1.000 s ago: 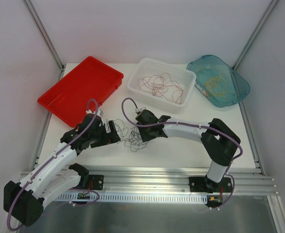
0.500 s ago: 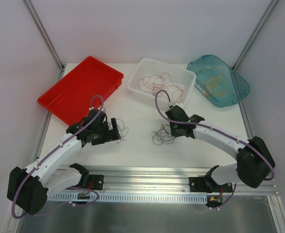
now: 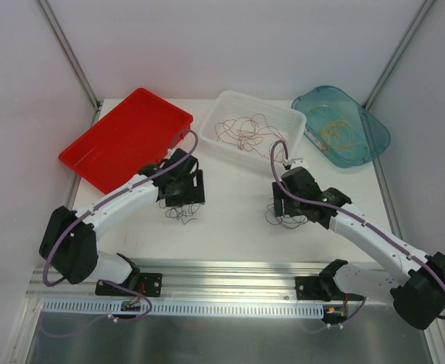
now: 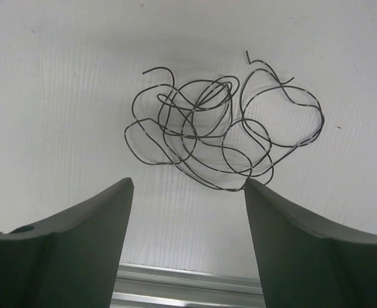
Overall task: Untangle the cables
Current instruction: Untie the cable.
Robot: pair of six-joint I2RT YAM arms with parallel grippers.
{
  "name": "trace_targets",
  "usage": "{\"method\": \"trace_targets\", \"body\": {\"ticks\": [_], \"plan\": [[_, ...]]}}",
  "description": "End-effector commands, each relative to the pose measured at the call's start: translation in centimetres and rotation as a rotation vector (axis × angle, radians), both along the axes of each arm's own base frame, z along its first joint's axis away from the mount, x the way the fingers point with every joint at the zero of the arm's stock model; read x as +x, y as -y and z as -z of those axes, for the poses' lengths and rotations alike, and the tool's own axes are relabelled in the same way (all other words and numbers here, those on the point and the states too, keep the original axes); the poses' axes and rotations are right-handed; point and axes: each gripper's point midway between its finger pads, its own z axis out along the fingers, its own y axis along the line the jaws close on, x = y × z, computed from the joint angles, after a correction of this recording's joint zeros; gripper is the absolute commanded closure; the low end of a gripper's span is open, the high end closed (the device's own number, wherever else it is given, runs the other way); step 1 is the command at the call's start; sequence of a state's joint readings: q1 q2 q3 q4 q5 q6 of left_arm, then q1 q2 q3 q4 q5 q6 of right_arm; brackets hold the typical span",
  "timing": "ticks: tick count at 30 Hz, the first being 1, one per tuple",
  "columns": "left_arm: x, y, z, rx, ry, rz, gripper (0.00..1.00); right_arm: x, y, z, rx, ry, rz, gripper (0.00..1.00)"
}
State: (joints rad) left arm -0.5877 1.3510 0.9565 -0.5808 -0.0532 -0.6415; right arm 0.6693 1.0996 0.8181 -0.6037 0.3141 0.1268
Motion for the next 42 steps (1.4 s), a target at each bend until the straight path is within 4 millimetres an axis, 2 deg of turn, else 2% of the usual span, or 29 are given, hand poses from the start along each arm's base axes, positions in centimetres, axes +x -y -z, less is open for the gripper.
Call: {"method": "trace_targets", "body": {"ticks": [1,4,9,12,13,14,15,16,17,18,19,20,21,23,24,27,30,33,38,40,42], "plan": [[1.6,1.6,-0.3,0.056,0.028,0.052,0.27,-0.2,0.0,-1.7,0.038,0.048,-0.008,0.24],[1.7,2.6,1.4,0.103,-0.010,0.092,0.33,-0.2,0.0,-3.0,0.071,0.080,-0.012,0.22],[1.9,2.6,4.3,0.205,-0.060,0.126,0.41,-0.7,-0.1,-4.6,0.132,0.134,-0.019,0.21],[2.2,3.0,5.3,0.239,-0.081,0.150,0.57,-0.8,-0.1,-5.3,0.164,0.162,-0.013,0.20],[2.3,3.6,5.1,0.236,-0.077,0.166,0.72,-0.9,-0.4,-5.2,0.180,0.162,-0.019,0.20],[2.1,3.8,5.1,0.240,-0.085,0.178,0.81,-0.9,-0.6,-5.2,0.201,0.163,-0.017,0.20],[2.2,4.7,4.3,0.222,-0.069,0.195,0.89,-0.8,-1.1,-5.7,0.238,0.187,-0.025,0.20],[1.8,5.7,3.5,0.189,-0.075,0.221,0.97,-1.1,-1.6,-5.2,0.269,0.170,-0.041,0.20],[1.2,6.3,2.0,0.158,-0.069,0.254,1.00,-1.3,-2.3,-5.3,0.314,0.168,-0.044,0.20],[1.0,8.4,-0.6,0.107,-0.015,0.303,1.00,-1.3,-3.4,-6.1,0.385,0.189,-0.077,0.20],[0.8,9.4,-2.6,0.072,0.027,0.335,1.00,-1.5,-3.8,-5.5,0.412,0.180,-0.079,0.20],[0.7,10.7,-6.8,0.000,0.117,0.373,1.00,-1.3,-4.6,-6.1,0.460,0.203,-0.091,0.21],[0.3,11.6,-8.9,-0.041,0.161,0.401,1.00,-1.6,-5.2,-6.3,0.509,0.197,-0.099,0.21],[-0.8,12.4,-13.5,-0.141,0.244,0.443,1.00,-1.7,-5.8,-6.0,0.544,0.195,-0.111,0.21],[-0.8,12.6,-15.7,-0.178,0.288,0.445,1.00,-1.5,-6.2,-6.5,0.574,0.211,-0.118,0.21],[-1.6,12.4,-20.1,-0.265,0.371,0.460,1.00,-1.0,-6.8,-6.8,0.603,0.227,-0.118,0.22],[-2.2,12.3,-22.3,-0.312,0.406,0.471,1.00,-0.8,-8.0,-6.8,0.640,0.216,-0.151,0.22],[-3.1,12.9,-23.5,-0.374,0.396,0.500,1.00,-0.1,-8.6,-6.1,0.640,0.201,-0.140,0.23],[-3.5,13.7,-24.5,-0.417,0.389,0.528,1.00,1.0,-9.8,-4.2,0.626,0.155,-0.134,0.23],[-3.7,14.0,-25.0,-0.434,0.391,0.542,1.00,1.1,-10.4,-2.7,0.618,0.109,-0.135,0.23],[-3.8,14.1,-25.3,-0.438,0.399,0.550,1.00,1.2,-11.6,-2.3,0.653,0.086,-0.164,0.24]]}}
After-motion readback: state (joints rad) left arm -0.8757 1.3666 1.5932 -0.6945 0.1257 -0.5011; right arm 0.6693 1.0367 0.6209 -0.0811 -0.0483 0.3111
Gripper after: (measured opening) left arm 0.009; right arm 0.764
